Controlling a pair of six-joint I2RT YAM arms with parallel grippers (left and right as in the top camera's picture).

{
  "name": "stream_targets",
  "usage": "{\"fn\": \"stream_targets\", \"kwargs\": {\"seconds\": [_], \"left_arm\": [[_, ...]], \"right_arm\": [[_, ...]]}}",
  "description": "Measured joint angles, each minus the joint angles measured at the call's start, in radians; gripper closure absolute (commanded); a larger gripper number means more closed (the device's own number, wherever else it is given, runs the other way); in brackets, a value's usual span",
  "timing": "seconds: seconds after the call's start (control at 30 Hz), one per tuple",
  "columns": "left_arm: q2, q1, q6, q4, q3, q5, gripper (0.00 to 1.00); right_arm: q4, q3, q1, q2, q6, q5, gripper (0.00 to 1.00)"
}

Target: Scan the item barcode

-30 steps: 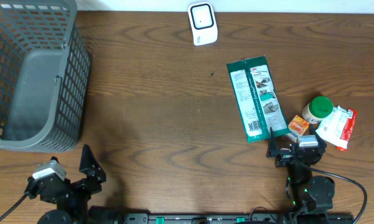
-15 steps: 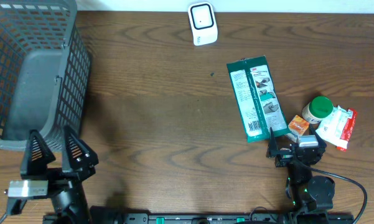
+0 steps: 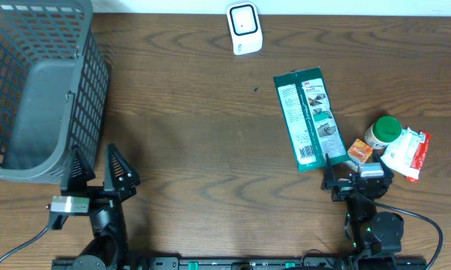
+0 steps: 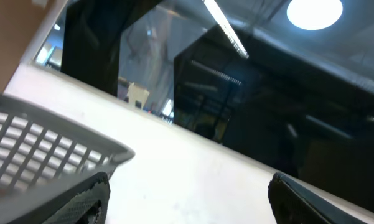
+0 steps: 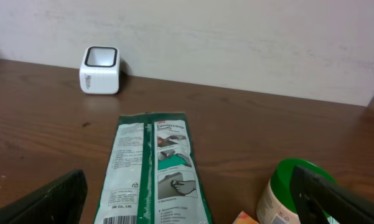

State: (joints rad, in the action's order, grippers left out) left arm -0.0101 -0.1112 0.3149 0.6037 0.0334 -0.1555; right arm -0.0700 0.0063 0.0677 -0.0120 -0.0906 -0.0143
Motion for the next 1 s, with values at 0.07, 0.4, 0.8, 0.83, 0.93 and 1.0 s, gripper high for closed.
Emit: {"fn": "stream_targets", "kwargs": {"seconds": [0.07,0.4,0.8,0.83,0.93,1.0], "left_arm": [[0.000,0.000,0.000,-0.008,-0.018,0.000,0.18],[0.000,0.000,0.000,-0.336,-0.027,0.000,0.18],[-0.001,0.000,-0.052,-0.618,-0.017,0.053,0.18],[-0.001,0.000,-0.078,-0.623,-0.016,0.069,0.18],[-0.001,0.000,-0.170,-0.630,-0.012,0.127,0.18],[-0.001,0.000,-0.226,-0.632,-0.012,0.157,0.18]], "right_arm": [[0.000,0.000,0.000,0.000,0.000,0.000,0.01],[0.001,0.000,0.000,0.000,0.000,0.000,0.01],[0.000,0.000,0.000,0.000,0.000,0.000,0.01],[0.000,0.000,0.000,0.000,0.000,0.000,0.01],[0.000,0.000,0.000,0.000,0.000,0.000,0.01],[0.000,0.000,0.000,0.000,0.000,0.000,0.01]]}}
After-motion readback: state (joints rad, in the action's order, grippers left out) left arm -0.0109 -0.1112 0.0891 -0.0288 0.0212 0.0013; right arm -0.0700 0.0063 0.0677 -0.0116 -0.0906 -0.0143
